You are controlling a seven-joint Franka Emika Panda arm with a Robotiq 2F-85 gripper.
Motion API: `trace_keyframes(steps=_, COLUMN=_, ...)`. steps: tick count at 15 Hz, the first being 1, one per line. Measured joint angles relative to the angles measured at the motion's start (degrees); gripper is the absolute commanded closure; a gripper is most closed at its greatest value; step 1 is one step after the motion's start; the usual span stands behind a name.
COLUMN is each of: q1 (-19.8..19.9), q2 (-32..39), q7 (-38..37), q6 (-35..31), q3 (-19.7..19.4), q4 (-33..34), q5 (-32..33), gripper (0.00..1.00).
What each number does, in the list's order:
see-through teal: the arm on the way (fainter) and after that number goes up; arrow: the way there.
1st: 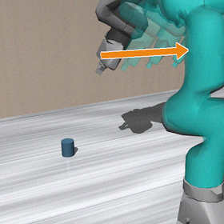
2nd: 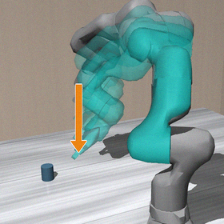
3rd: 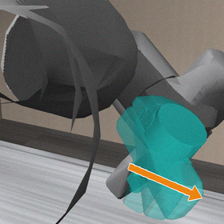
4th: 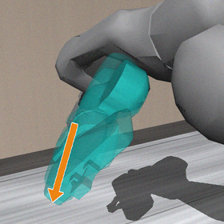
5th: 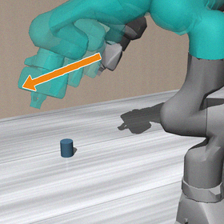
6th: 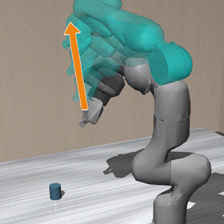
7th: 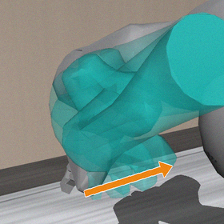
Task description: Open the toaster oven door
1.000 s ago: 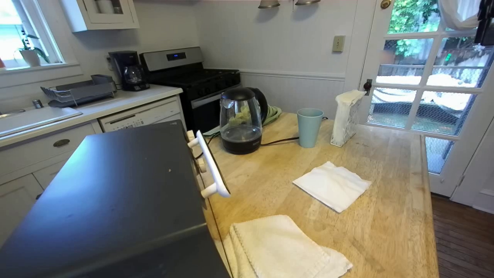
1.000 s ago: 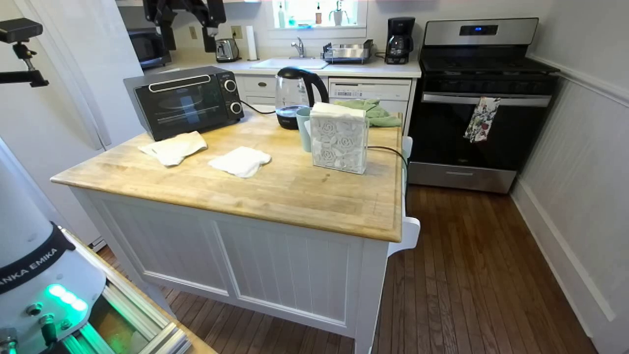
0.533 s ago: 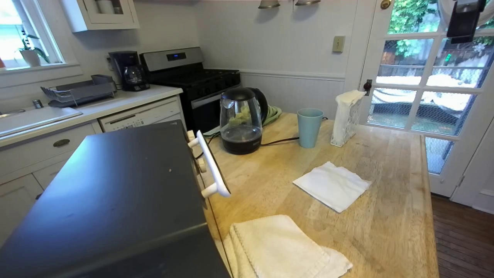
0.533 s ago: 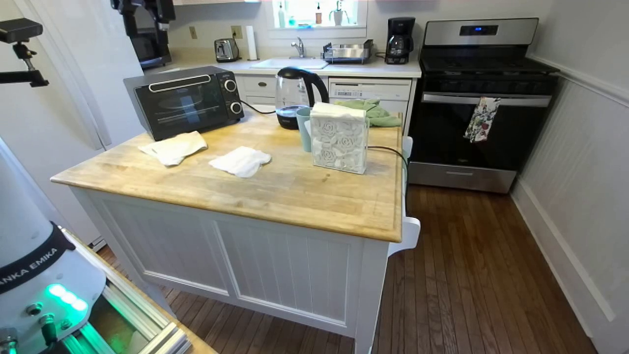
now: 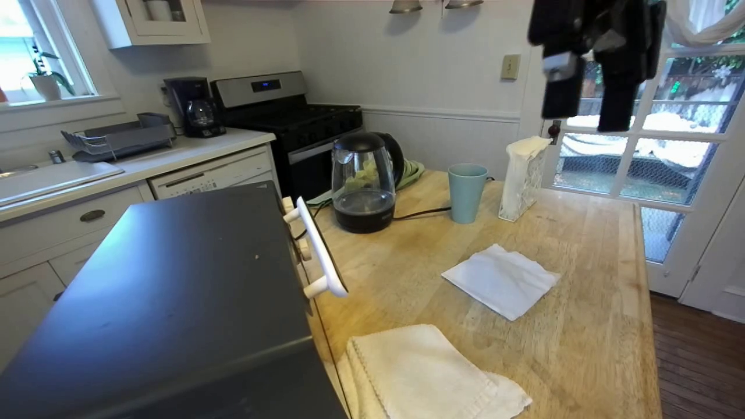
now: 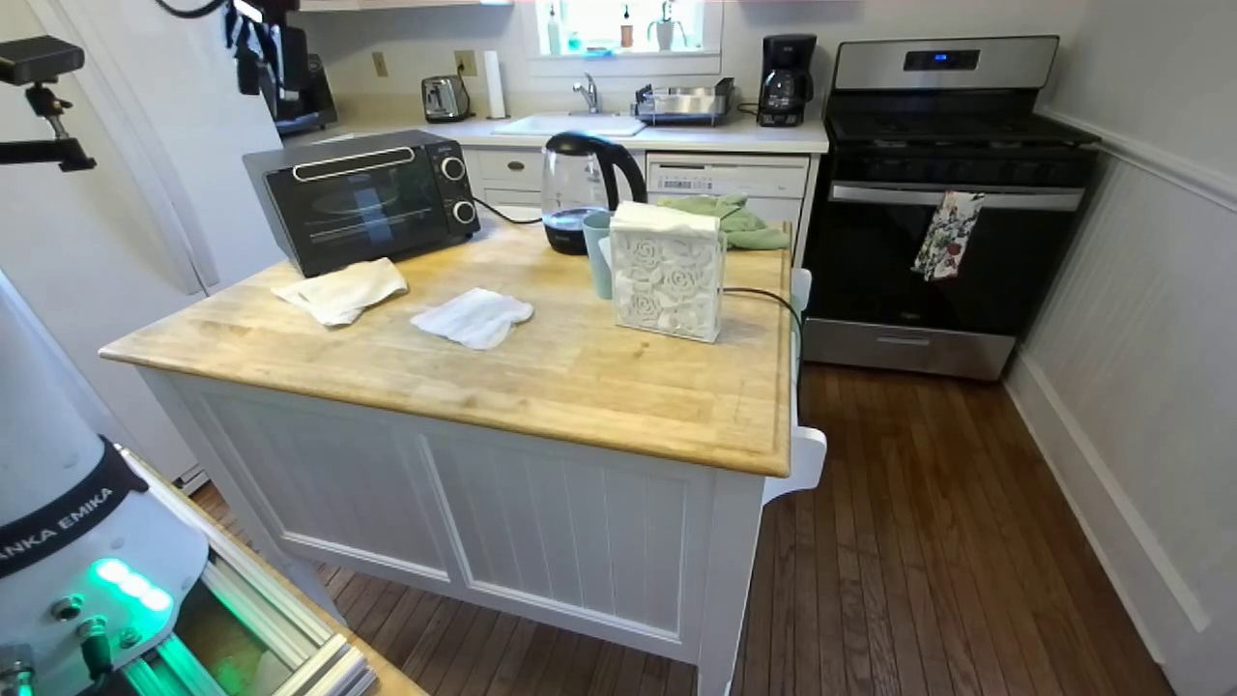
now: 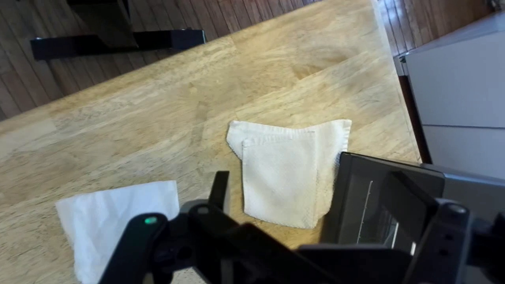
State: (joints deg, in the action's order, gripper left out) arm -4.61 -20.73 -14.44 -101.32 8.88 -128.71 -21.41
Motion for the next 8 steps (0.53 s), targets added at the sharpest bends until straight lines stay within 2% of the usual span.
trace_keyframes(steps=5, q1=-2.3, q2=8.1, q7=-3.1, q6=-12.9, q3=3.7, q4=1.6, q5=-2.0, gripper=0.0)
trace_keyframes(steps=8, q1=-2.7, q2=10.1, q7=-3.2, q6=-14.0, q3=4.2, q4=2.5, q5=-2.0, gripper=0.0)
